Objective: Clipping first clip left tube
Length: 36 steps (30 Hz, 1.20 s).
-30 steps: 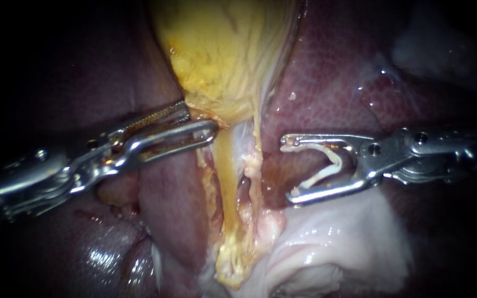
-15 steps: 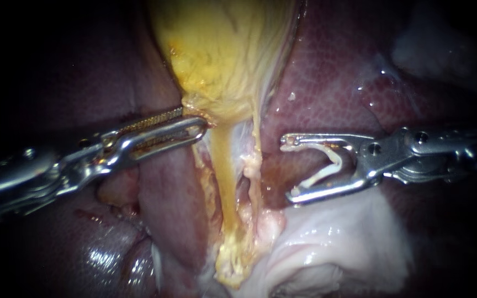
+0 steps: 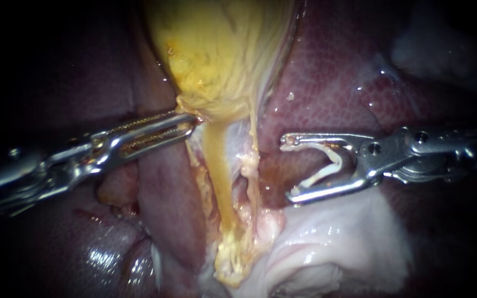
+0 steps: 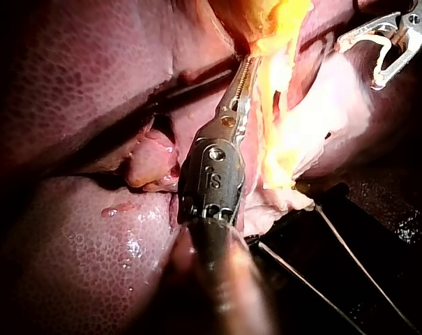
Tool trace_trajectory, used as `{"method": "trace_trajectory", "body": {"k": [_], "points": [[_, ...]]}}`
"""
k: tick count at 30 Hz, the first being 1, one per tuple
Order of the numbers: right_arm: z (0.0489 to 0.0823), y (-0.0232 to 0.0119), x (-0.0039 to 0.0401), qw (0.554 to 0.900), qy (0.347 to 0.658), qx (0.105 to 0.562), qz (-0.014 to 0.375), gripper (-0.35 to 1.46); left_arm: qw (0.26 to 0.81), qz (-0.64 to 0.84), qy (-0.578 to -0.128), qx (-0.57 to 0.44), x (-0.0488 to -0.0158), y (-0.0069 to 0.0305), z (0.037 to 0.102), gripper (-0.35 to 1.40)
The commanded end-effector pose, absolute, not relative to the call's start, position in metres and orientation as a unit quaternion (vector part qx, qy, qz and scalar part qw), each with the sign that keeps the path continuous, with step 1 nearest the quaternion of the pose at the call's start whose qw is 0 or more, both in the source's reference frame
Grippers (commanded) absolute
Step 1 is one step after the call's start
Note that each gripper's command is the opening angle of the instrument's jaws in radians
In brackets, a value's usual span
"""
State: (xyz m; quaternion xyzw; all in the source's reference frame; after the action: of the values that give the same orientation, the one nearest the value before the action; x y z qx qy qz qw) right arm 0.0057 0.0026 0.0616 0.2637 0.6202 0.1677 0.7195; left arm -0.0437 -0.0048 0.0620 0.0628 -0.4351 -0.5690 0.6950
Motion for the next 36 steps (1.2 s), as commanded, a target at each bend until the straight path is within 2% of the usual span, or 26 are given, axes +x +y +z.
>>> {"method": "trace_trajectory", "body": {"k": [1,16,36], "points": [[0.0617,0.0026,0.0057,0.72,0.62,0.264,0.168,0.6,0.694,-0.569,-0.437,0.063,-0.0435,-0.0047,0.0619,-0.35],[0.0619,0.0024,0.0058,0.72,0.62,0.263,0.167,0.6,0.697,-0.54,-0.458,0.112,-0.0429,-0.0053,0.0614,-0.35],[0.0643,0.0004,0.0074,0.715,0.624,0.271,0.163,0.6,0.69,-0.532,-0.474,0.125,-0.0388,-0.0042,0.059,-0.35]]}}
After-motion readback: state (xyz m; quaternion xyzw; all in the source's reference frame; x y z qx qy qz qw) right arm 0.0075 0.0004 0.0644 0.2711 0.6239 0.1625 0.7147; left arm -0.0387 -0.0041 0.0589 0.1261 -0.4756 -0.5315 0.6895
